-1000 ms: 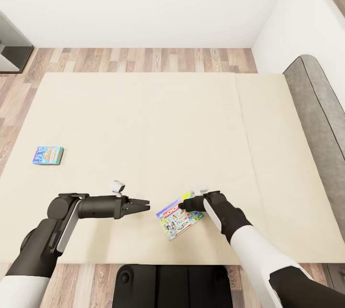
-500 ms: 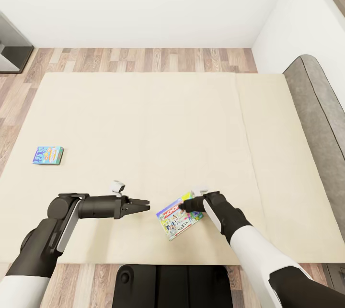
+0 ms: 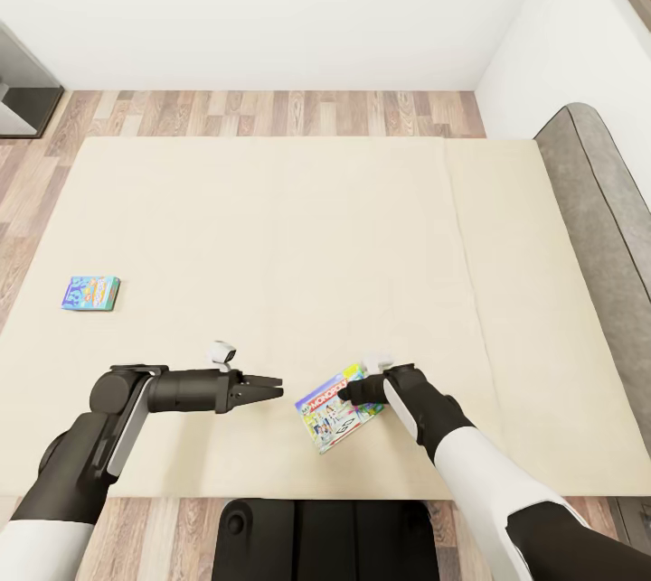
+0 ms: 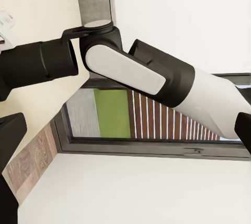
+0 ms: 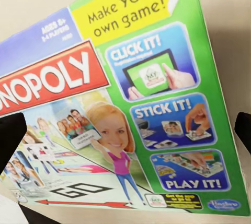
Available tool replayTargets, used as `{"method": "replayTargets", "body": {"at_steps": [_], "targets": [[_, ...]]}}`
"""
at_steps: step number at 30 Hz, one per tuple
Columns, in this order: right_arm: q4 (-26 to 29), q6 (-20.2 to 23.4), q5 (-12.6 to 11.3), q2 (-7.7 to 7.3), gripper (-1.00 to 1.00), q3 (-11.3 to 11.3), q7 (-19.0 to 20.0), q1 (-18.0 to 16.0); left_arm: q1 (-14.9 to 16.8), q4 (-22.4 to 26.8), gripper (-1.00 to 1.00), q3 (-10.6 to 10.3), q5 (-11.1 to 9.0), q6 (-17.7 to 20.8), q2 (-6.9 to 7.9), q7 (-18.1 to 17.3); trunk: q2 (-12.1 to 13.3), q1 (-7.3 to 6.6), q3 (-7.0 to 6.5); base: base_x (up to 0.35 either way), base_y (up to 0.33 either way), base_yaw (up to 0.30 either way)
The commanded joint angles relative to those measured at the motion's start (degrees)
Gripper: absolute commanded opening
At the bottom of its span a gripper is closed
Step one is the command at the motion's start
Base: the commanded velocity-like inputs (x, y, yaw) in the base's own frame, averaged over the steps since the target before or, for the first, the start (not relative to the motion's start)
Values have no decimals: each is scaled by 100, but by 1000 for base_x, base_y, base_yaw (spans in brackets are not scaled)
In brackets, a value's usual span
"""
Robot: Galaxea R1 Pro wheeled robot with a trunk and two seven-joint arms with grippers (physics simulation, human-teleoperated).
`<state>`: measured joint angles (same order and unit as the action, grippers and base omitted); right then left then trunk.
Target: Put all the toys in the child's room - the three board games (two on the bed and one on the table), the two jigsaw puzzles on the table, and the tennis ball on the table - inside the toy box on the table in the child's room.
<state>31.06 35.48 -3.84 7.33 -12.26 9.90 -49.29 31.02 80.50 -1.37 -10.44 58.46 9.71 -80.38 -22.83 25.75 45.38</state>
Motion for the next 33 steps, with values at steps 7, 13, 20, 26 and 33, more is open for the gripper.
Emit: {"method": "replayTargets", "body": {"at_steps": [7, 13, 20, 26, 33], "targets": [[7, 29, -39, -3, 100, -22, -7, -2, 3, 1, 100, -10, -19, 60, 5, -4, -9, 3, 17, 0, 0, 0], [7, 29, -46, -3, 100, -22, -6, -2, 5, 1, 100, -10, -19, 61, 5, -4, -9, 3, 29, 0, 0, 0], [7, 29, -47, 2, 100, -22, -6, -2, 6, 1, 100, -9, -14, 61, 5, -4, -9, 3, 30, 0, 0, 0], [6, 29, -49, 8, 100, -28, -6, -2, 4, 1, 100, -4, -16, 61, 5, -4, -9, 3, 30, 0, 0, 0], [7, 29, -49, 6, 100, -29, -6, -2, 3, 1, 100, -3, -18, 61, 5, -4, -9, 3, 30, 0, 0, 0]]}}
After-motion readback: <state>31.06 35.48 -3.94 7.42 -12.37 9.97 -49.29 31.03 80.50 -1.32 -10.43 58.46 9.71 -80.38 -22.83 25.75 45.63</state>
